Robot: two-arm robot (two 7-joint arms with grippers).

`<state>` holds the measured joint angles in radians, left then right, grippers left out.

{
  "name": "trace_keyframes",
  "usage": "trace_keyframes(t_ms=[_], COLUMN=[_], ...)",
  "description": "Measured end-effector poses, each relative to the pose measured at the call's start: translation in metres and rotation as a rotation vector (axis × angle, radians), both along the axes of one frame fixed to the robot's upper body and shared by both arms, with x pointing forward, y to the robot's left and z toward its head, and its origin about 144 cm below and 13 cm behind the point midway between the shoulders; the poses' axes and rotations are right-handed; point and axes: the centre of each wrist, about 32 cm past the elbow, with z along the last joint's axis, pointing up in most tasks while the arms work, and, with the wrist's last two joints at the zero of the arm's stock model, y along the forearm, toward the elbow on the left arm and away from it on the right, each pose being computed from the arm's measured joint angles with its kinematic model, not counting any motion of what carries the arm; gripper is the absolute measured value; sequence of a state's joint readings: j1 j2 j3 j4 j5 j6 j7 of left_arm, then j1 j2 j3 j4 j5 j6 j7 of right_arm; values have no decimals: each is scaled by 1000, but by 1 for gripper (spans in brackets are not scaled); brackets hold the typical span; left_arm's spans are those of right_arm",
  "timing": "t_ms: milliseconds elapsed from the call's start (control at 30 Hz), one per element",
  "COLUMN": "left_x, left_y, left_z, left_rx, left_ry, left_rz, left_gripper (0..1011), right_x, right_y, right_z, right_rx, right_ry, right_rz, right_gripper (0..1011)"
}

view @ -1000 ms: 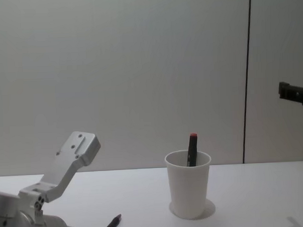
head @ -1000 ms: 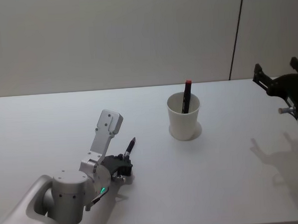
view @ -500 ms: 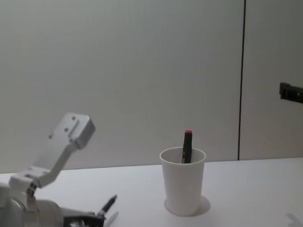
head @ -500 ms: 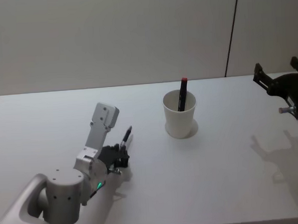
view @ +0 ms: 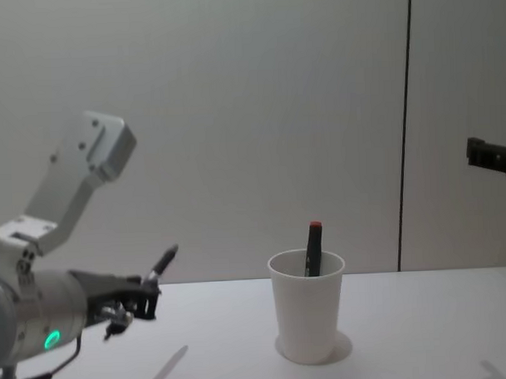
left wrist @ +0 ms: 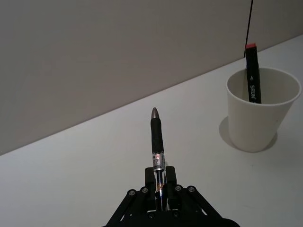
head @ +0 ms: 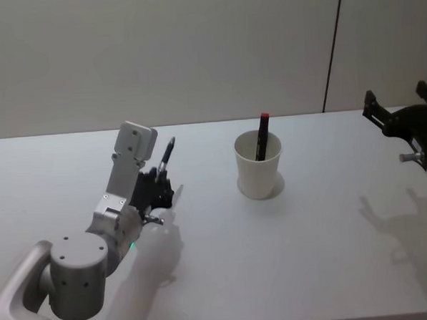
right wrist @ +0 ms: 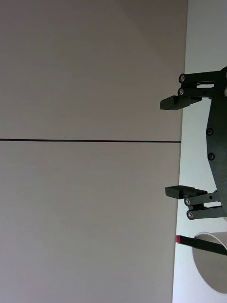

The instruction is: Place the pen into the pen holder.

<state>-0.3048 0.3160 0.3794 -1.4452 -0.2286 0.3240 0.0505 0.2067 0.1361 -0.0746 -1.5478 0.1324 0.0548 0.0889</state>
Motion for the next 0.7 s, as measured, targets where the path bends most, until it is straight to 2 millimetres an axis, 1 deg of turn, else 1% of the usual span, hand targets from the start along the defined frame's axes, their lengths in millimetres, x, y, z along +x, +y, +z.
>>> trace_keyframes(t_ms=[300, 700], left_x=[-4, -3], left_y=[-1, -3], left_z=[10, 16], left_rx=[3, -2], left_ry=[-138, -235], left_rz=[-18, -74], left_gripper=[144, 144], right_x=[0, 0], right_y=[0, 0], right_z=[0, 0], right_rx=[0, 0], right_ry=[0, 0], right_rz=[0, 0], right_gripper=[1002, 1001])
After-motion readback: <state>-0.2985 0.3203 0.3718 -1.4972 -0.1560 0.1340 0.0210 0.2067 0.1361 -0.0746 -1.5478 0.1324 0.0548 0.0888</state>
